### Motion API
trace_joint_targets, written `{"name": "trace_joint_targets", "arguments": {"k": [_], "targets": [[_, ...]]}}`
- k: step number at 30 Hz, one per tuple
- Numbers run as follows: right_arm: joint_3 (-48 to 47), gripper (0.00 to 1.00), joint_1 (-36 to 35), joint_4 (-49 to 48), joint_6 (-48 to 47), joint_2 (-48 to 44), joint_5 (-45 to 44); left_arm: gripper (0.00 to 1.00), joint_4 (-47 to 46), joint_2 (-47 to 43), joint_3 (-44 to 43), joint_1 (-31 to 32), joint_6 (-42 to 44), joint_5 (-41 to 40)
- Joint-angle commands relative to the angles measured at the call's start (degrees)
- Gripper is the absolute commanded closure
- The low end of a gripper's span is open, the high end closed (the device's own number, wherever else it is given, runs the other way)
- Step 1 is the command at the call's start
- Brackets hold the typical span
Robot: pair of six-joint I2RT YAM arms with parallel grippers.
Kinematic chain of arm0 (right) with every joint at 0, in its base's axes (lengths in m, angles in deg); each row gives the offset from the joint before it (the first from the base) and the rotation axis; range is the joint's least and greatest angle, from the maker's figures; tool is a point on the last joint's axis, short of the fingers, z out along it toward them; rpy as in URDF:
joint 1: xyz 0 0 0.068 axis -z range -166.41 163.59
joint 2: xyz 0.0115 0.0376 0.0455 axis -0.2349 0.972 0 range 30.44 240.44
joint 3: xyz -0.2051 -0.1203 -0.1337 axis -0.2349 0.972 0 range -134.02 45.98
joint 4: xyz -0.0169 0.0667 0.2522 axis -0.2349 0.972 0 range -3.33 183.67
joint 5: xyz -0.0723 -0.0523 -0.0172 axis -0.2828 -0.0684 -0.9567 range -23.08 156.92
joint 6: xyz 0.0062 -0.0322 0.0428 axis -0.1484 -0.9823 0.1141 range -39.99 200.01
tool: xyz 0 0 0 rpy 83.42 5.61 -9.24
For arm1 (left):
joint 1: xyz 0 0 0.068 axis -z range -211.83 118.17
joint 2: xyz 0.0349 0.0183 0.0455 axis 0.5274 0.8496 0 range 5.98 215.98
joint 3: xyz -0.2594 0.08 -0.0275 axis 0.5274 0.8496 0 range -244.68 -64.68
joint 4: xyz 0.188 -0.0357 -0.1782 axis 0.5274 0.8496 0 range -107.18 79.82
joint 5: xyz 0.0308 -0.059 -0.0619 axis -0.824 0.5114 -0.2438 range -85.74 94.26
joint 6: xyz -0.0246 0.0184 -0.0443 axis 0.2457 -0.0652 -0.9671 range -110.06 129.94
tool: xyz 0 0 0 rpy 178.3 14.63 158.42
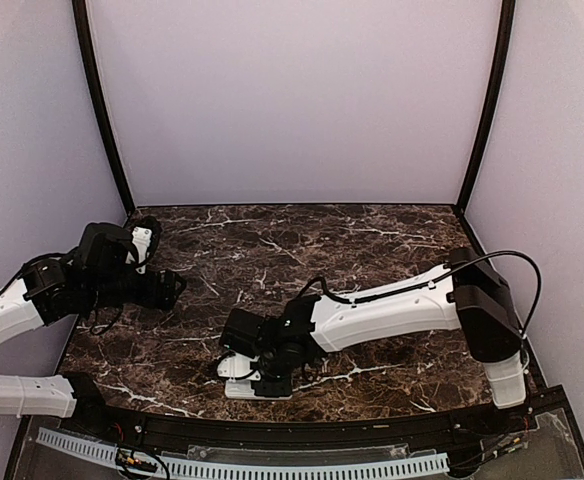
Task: Load the batteries into the remote control
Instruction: Press the battery in the battery compartment.
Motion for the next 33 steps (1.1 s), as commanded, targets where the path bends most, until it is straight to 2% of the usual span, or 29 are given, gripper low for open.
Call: {"name": "trace_joint_targets", "arguments": {"k": [1, 8, 14, 26, 33], "targets": [[-0.5, 0.81, 0.5, 1.9, 0.3, 1.8, 3.3, 0.10, -0.2, 0.2, 0.5, -0.3, 0.8, 0.4], [-0.6, 0.81, 1.3, 2.6, 0.4, 1.9, 4.3, 0.10, -0.2, 0.2, 0.5, -0.3, 0.9, 0.3], [-2.0, 0.67, 1.4, 4.0, 0.5, 1.2, 4.2, 0.11, -0.2, 0.2, 0.4, -0.3, 1.0, 0.6], [-4.9, 0.63, 1.3, 5.8, 0.4, 0.4, 5.3, 0.10, -0.2, 0.1, 0.4, -0.3, 1.1, 0.8], [-5.5, 0.58, 2.0, 6.1, 1.4, 2.1, 4.6, 0.10, -0.2, 0.0, 0.5, -0.3, 1.2, 0.7]]}}
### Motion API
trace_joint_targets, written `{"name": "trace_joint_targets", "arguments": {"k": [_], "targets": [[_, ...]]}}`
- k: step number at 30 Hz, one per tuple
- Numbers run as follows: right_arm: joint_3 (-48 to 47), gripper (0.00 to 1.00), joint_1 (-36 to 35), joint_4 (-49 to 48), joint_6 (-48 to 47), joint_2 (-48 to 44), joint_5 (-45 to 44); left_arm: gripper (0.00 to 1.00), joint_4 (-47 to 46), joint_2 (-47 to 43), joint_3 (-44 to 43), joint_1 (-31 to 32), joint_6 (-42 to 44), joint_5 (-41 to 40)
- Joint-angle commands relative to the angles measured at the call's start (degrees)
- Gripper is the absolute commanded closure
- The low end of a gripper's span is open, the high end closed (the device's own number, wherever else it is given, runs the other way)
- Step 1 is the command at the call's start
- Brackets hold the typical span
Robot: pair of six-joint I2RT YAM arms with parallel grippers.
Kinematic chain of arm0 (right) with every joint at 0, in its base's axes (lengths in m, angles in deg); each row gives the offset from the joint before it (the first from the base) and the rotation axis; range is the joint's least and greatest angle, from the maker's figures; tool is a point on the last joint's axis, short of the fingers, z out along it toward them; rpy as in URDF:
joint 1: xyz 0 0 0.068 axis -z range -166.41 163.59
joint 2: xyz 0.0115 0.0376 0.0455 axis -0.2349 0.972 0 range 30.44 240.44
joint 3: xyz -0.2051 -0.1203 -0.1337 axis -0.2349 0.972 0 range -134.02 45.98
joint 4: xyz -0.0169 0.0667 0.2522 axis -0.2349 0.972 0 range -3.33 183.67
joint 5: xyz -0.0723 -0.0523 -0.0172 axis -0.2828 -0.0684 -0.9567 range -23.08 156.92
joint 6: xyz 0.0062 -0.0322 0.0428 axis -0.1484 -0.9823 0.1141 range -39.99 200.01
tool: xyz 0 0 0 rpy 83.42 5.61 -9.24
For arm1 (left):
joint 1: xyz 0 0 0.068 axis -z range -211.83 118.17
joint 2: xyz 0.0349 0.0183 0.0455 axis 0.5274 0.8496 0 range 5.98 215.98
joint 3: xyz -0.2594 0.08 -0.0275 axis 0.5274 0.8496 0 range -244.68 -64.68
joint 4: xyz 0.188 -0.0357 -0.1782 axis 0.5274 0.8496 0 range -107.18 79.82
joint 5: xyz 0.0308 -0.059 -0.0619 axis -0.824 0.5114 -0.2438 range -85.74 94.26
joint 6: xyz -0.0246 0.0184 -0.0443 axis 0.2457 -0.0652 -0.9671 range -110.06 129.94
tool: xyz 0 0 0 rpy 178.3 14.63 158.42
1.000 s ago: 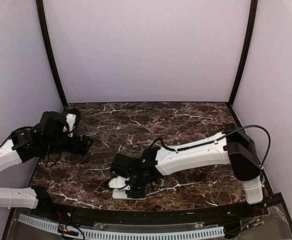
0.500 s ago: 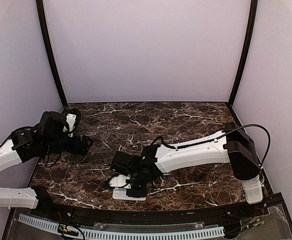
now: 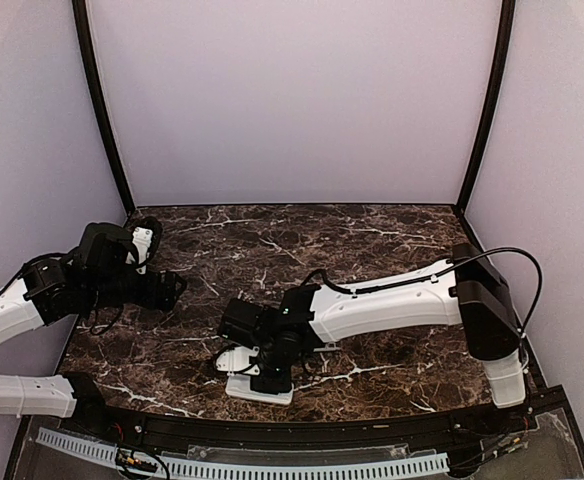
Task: Load the batteries into the remote control
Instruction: Press the battery in the battery compartment.
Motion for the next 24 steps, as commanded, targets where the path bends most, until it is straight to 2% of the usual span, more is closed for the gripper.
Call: {"name": "trace_joint_targets", "arguments": {"k": [1, 14, 24], "targets": [[-2.4, 0.58, 1.1, 1.5, 1.6, 2.4, 0.4, 0.10, -0.2, -0.1, 0.5, -0.3, 0.7, 0.4], [-3.1, 0.73, 2.5, 2.9, 3.0, 3.9, 3.5, 0.10, -0.1, 0.0, 0.5, -0.3, 0.9, 0.3], [-4.7, 0.66, 2.5, 4.1, 2.7, 3.1, 5.0, 0.10, -0.1, -0.2, 0.5, -0.3, 1.0, 0.3]]}}
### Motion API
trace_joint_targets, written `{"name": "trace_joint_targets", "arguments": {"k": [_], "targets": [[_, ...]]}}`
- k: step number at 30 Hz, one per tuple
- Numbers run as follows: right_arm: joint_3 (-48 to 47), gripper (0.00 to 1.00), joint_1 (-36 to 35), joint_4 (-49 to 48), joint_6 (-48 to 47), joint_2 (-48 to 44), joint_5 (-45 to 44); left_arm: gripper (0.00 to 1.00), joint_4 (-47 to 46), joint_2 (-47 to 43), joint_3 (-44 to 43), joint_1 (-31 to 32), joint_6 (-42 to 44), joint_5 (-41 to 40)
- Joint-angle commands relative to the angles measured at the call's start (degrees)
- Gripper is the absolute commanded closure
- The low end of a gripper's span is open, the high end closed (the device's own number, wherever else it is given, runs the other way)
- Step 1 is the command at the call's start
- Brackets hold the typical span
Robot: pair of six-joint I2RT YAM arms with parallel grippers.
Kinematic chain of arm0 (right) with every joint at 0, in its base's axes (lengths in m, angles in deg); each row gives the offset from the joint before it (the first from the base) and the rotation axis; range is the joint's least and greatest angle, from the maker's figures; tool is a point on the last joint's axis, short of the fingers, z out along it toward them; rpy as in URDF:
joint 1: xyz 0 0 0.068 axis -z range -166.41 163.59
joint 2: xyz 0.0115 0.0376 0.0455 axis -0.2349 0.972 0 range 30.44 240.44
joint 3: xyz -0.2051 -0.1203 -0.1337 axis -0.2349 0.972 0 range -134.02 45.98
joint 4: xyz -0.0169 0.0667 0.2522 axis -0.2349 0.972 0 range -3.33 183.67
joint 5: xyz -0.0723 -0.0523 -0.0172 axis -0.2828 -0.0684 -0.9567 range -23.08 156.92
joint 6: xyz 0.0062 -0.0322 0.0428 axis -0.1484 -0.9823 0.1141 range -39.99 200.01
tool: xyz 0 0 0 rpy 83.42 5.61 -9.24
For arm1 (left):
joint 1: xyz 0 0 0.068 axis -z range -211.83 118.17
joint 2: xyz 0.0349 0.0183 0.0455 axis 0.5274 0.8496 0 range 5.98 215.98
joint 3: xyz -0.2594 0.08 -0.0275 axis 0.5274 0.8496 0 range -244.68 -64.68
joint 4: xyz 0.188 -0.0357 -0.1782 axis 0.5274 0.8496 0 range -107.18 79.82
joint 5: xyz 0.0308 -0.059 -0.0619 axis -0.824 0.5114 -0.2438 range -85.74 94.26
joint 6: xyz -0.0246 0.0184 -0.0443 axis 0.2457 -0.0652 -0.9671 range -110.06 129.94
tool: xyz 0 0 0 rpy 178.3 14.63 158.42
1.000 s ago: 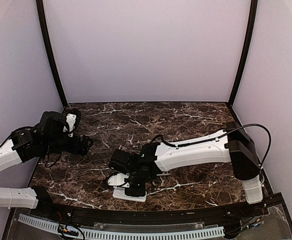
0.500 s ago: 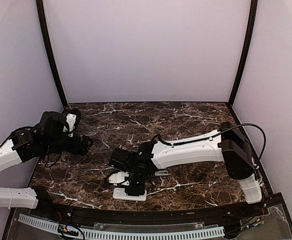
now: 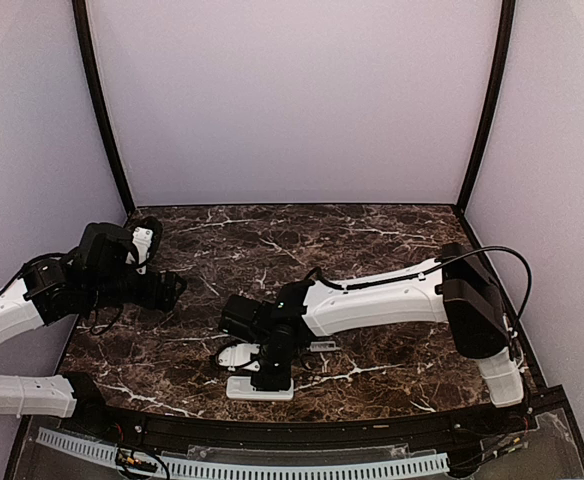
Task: Load the batteries into the remote control
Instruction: Press the battery in the battery compartment, then pick up the battery at the center of the board.
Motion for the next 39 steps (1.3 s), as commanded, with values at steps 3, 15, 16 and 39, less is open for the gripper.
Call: {"name": "trace_joint_targets", "arguments": {"k": [3, 15, 16, 39], "targets": [[-2.7, 0.64, 0.3, 1.8, -0.2, -0.6, 2.4, 0.10, -0.1, -0.2, 0.5, -0.3, 0.7, 0.3], [-5.1, 0.63, 2.1, 1.0, 2.5, -2.9, 4.8, 0.11, 0.1, -0.3, 0.3, -0.3, 0.7, 0.0], [-5.6, 0.64, 2.9, 0.3, 4.0, -3.5, 5.0, 0.11, 0.1, -0.5, 0.3, -0.3, 0.5, -0.2], [-28.2, 0.48, 9.8, -1.9, 38.1, 14.2, -15.5, 0.11, -0.1, -3.0, 0.7, -0.4, -0.1, -1.9]]}}
